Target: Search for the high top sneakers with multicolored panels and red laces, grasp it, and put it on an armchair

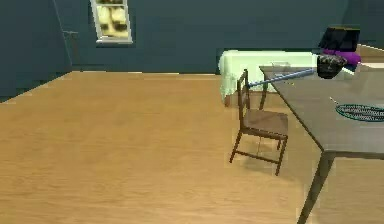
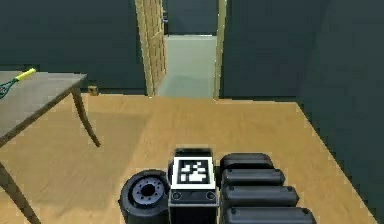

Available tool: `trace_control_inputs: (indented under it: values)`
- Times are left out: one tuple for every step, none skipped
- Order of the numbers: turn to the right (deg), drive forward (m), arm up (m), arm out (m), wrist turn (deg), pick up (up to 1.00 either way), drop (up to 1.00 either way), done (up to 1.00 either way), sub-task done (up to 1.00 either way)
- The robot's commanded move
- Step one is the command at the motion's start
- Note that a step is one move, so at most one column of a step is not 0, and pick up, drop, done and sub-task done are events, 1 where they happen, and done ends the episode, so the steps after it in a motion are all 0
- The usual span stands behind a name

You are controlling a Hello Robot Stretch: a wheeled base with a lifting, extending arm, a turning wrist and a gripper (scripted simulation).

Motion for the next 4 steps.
trace_control_inputs:
  values:
    - [-45.0,0.00,0.00,0.00,0.0,0.00,0.00,0.00,0.00]
    - [-39.0,0.00,0.00,0.00,0.0,0.00,0.00,0.00,0.00]
    - [-45.0,0.00,0.00,0.00,0.0,0.00,0.00,0.00,0.00]
    - [-45.0,0.00,0.00,0.00,0.0,0.00,0.00,0.00,0.00]
